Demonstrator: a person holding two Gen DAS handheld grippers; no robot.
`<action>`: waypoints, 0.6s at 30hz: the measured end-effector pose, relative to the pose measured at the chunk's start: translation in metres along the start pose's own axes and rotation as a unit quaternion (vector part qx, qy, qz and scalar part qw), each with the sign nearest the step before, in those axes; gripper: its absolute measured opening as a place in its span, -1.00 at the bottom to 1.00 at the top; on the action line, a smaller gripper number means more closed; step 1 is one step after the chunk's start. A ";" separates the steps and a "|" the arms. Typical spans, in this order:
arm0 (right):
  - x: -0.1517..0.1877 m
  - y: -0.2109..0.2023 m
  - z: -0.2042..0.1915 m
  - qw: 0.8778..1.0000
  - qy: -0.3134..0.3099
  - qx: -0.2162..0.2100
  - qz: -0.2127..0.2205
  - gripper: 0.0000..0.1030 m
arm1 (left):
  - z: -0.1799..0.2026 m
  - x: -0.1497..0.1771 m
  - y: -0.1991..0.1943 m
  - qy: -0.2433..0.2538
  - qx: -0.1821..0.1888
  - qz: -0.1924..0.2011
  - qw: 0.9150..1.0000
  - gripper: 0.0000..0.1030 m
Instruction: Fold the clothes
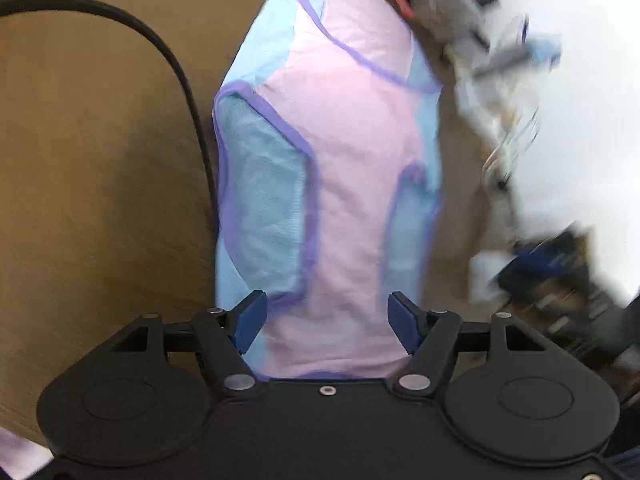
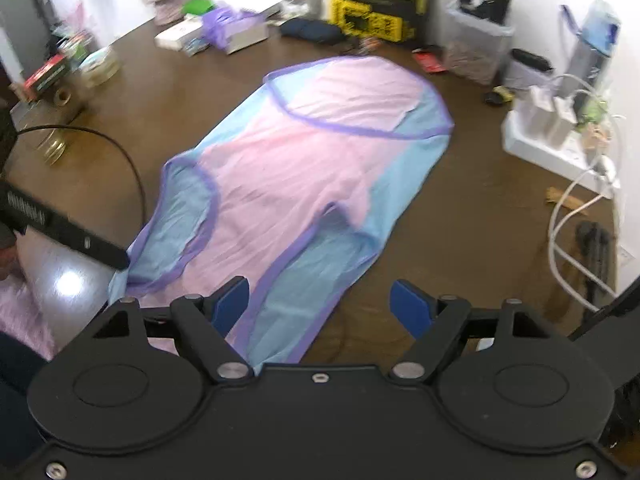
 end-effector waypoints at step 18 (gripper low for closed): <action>-0.057 0.039 -0.030 0.994 -0.103 0.029 0.008 0.60 | -0.085 -0.073 -0.095 -0.048 -0.538 0.346 0.768 0.55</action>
Point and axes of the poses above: each gripper's, at about its wrist camera, not at the fingertips, and y roughly the way its jaws point, z to its right, x to its underside, the point moved 5 cm from there along y, roughly the way its jaws point, and after that the axes turned 11 degrees about -x, right-handed, at the moved point
